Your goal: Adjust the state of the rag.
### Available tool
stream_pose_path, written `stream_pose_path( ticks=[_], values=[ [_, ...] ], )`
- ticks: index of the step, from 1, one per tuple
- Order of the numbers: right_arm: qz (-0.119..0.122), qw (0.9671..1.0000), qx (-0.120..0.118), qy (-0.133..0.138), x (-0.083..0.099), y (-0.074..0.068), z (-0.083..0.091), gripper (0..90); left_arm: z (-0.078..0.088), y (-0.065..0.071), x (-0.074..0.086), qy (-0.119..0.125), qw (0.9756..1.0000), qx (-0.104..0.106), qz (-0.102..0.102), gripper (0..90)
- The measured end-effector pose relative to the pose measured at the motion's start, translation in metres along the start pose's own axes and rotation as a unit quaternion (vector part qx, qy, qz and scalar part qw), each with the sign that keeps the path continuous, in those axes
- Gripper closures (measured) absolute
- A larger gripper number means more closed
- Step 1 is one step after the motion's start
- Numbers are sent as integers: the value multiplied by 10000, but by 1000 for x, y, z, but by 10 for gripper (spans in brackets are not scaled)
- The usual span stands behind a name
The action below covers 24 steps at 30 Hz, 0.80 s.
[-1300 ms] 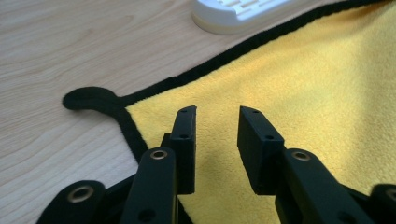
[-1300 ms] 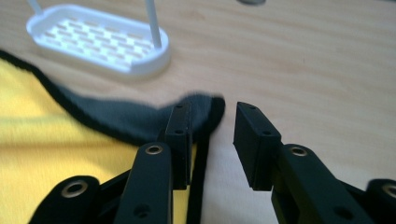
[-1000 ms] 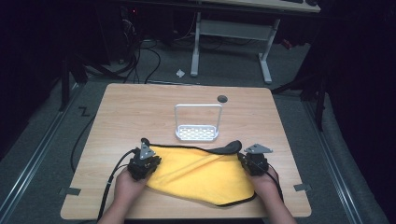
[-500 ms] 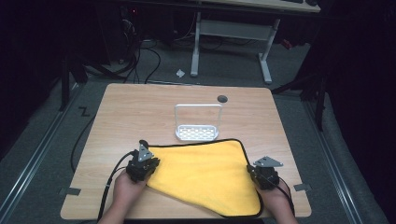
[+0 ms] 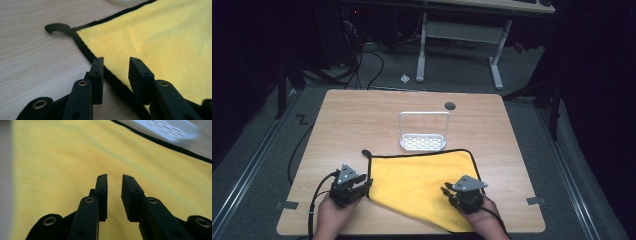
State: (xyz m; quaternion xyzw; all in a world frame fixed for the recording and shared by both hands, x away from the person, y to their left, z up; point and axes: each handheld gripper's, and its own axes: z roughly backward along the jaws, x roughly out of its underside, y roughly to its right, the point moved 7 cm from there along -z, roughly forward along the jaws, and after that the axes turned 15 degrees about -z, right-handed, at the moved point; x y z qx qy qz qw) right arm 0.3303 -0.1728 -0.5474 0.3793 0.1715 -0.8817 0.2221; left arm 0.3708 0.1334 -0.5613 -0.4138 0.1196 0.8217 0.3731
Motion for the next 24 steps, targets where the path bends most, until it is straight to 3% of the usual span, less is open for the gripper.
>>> stream_pose_path(
  ticks=[2,6,10,12,13,15,18,22,24],
  values=[
    [244,9991,-329,-79,-1,-29,-7,750,0,-1,1,-3,10000,-11,38,648],
    [627,9944,-795,-318,6,-68,-18,723,-3,-3,0,13,10000,-9,85,641],
    [902,9877,-1159,-532,14,-92,-22,673,-3,-6,1,-1,10000,-10,99,640],
    [1145,9851,-1120,-631,19,-98,-25,665,-2,-8,1,36,9999,-20,144,640],
    [1250,9843,-1039,-687,22,-98,-27,688,-2,-9,1,43,9999,-33,152,639],
    [1339,9843,-899,-724,24,-97,-30,853,0,-11,1,80,9998,-44,180,637],
    [1154,9896,-760,-390,6,-89,-25,872,2,-14,0,159,9996,-92,215,635],
    [680,9957,-619,-98,-22,-60,-24,869,5,-14,-3,284,9992,-93,252,637],
    [354,9984,-428,-63,-31,-35,-31,867,5,-10,-5,316,9993,-68,193,637]
  ],
)
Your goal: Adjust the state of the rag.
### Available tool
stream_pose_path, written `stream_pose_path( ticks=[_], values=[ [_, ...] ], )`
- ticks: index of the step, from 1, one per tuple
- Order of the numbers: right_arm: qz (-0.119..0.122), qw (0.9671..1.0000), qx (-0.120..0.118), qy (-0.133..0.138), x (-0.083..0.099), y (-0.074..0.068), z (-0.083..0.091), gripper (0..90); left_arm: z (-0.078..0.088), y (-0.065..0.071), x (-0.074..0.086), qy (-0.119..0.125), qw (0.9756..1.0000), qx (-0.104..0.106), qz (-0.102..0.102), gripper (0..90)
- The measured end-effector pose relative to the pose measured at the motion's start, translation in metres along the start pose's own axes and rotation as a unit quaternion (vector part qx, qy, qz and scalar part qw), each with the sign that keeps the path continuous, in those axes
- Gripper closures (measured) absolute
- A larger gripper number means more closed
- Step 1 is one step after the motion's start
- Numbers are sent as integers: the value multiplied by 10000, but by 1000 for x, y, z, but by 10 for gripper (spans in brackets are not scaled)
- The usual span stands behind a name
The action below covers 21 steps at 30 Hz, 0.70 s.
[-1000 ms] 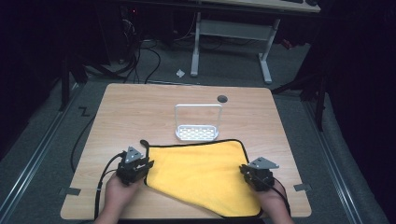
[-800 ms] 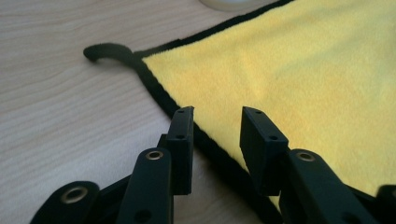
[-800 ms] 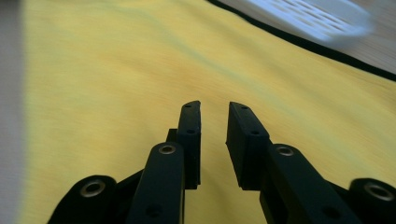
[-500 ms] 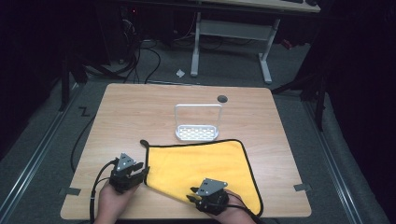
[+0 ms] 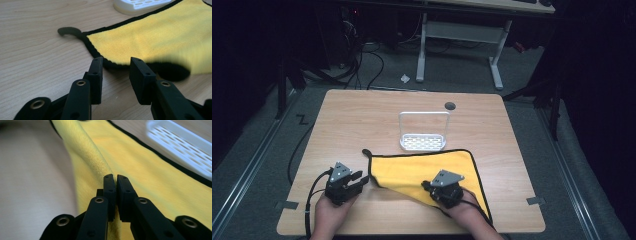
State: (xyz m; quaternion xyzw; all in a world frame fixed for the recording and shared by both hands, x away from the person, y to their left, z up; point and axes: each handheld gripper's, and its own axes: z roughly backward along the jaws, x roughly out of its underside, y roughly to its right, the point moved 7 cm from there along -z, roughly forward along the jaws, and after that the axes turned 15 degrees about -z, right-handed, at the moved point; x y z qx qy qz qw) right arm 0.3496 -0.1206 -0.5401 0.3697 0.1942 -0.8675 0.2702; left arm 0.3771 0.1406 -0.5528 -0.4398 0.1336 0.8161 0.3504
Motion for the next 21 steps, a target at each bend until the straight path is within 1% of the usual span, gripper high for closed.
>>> stream_pose_path(
  ticks=[2,3,4,5,7,8,10,12,14,16,17,18,19,20,21],
  values=[
    [-228,9995,181,-92,0,21,-8,865,-1,5,-1,-6,10000,54,-78,636],
    [-290,9992,233,-124,0,29,-12,863,-3,9,-2,-13,9999,119,-87,635],
    [-388,9985,299,-234,3,38,-17,861,-5,13,-3,-25,9998,179,-127,634],
    [-424,9980,362,-310,5,43,-21,859,-7,16,-3,-25,9997,214,-148,634],
    [-409,9974,448,-383,9,48,-28,856,-14,26,-5,-86,9990,361,-249,624],
    [-433,9975,438,-333,9,48,-29,852,-19,33,-7,-66,9985,481,-269,617],
    [-372,9975,494,-332,9,48,-29,851,-29,43,-12,-3,9974,674,-248,588],
    [-351,9975,529,-311,9,46,-28,841,-41,48,-20,90,9971,718,-238,550],
    [-354,9976,519,-285,8,46,-27,830,-54,50,-28,147,9967,783,-152,521],
    [-340,9976,537,-274,9,46,-26,823,-64,53,-33,176,9958,895,-112,515],
    [-330,9976,539,-268,9,46,-26,817,-72,56,-34,125,9952,972,-60,523],
    [-349,9976,536,-268,9,47,-26,809,-76,58,-35,110,9947,1016,-93,573],
    [-363,9975,547,-259,9,47,-25,793,-78,59,-36,102,9951,977,-137,651],
    [-340,9975,574,-211,9,47,-23,780,-77,60,-37,107,9948,1000,-139,712],
    [-370,9975,589,-121,7,49,-19,779,-75,61,-38,152,9941,1066,-97,781]
  ],
)
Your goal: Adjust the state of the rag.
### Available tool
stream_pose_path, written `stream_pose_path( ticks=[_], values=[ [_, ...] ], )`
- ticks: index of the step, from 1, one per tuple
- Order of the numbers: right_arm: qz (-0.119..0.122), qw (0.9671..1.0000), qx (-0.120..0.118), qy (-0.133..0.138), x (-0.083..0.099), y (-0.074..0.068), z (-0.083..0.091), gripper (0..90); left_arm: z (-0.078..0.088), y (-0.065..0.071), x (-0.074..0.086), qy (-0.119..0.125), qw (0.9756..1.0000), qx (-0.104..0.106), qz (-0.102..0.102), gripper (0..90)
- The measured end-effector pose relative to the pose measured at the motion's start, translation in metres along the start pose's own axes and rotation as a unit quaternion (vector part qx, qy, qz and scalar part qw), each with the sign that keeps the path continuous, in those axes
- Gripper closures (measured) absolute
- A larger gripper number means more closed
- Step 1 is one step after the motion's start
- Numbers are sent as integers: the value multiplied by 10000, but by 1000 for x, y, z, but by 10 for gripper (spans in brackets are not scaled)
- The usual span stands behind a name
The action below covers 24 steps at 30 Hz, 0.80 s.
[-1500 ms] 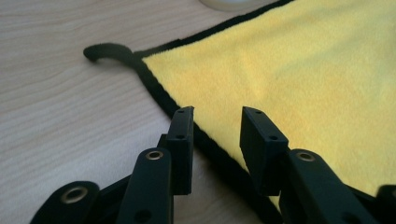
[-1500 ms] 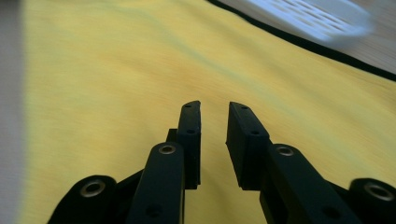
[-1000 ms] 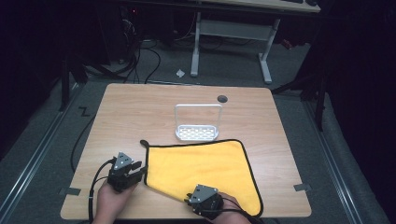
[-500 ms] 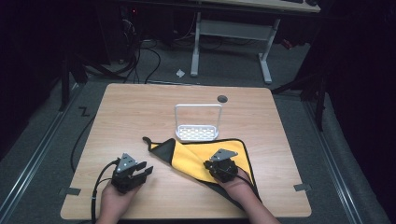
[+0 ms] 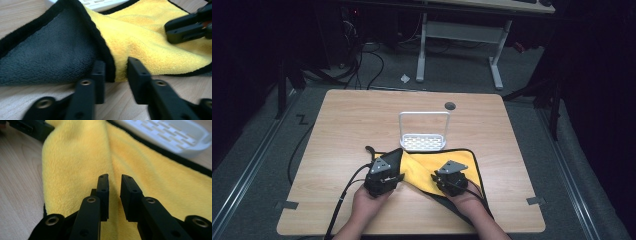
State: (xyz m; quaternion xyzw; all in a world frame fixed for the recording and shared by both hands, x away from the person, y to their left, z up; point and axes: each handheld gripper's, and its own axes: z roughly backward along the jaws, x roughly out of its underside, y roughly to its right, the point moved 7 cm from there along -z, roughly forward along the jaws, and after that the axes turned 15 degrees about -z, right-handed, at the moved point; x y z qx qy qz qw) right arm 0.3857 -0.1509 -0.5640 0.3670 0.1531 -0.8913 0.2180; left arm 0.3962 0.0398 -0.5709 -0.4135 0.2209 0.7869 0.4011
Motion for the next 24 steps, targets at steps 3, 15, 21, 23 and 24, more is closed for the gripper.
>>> stream_pose_path(
  ticks=[3,15,21,23,24],
  values=[
    [-188,9995,110,243,-5,13,15,777,18,7,-1,40,9997,230,92,815],
    [-722,9903,1188,-27,20,101,24,789,79,17,33,-54,9978,444,488,812],
    [-914,9833,1576,15,26,133,36,789,96,35,65,-456,9964,473,544,805],
    [-994,9815,1635,46,27,140,39,788,102,38,73,-453,9959,462,633,800],
    [-1042,9810,1637,56,28,143,39,788,105,39,76,-449,9958,444,665,795]
  ],
)
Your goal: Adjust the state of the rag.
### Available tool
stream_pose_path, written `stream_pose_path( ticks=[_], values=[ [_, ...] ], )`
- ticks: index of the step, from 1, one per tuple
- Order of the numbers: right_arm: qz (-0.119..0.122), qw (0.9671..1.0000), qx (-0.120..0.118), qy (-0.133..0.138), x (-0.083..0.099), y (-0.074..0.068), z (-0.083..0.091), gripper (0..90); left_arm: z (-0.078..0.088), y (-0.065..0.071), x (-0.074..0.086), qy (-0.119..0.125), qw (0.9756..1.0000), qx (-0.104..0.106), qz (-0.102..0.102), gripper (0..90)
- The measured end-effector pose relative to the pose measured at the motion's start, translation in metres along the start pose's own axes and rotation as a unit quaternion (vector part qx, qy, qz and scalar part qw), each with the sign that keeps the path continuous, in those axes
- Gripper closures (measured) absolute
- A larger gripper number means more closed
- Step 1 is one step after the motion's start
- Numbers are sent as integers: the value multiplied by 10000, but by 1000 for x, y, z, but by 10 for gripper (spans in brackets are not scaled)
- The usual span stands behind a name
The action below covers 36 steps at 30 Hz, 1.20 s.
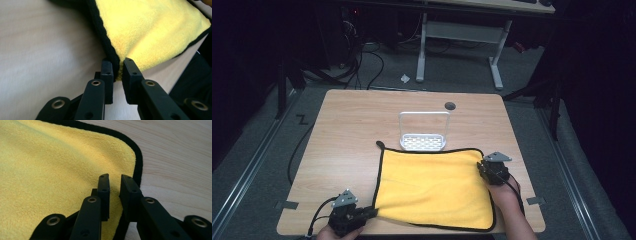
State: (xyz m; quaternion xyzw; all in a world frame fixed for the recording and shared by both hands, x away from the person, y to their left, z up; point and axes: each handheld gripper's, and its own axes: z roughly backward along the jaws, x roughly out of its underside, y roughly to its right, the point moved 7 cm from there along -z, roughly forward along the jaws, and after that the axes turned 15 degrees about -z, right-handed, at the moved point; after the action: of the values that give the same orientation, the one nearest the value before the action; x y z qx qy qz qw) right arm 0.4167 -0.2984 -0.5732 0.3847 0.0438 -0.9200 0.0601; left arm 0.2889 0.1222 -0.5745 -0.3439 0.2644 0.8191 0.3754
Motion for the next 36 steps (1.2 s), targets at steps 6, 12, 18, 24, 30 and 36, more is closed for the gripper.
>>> stream_pose_path(
  ticks=[6,12,18,24,30,36],
  values=[
    [105,9999,95,30,1,-3,1,780,8,5,6,214,9997,48,72,661],
    [99,9999,0,107,2,-8,9,733,15,-2,-9,668,9977,-66,57,611],
    [298,9990,-322,42,12,-30,23,732,3,-24,-39,683,9972,-238,-180,645],
    [423,9985,-346,-101,28,-31,29,736,-44,-59,-81,211,9956,-401,-816,735],
    [406,9990,-153,-91,26,-19,28,742,-90,-89,-94,-380,9931,-662,-895,794],
    [135,9997,187,-65,21,10,24,748,-101,-74,-99,-449,9900,-757,-1105,806]
  ],
)
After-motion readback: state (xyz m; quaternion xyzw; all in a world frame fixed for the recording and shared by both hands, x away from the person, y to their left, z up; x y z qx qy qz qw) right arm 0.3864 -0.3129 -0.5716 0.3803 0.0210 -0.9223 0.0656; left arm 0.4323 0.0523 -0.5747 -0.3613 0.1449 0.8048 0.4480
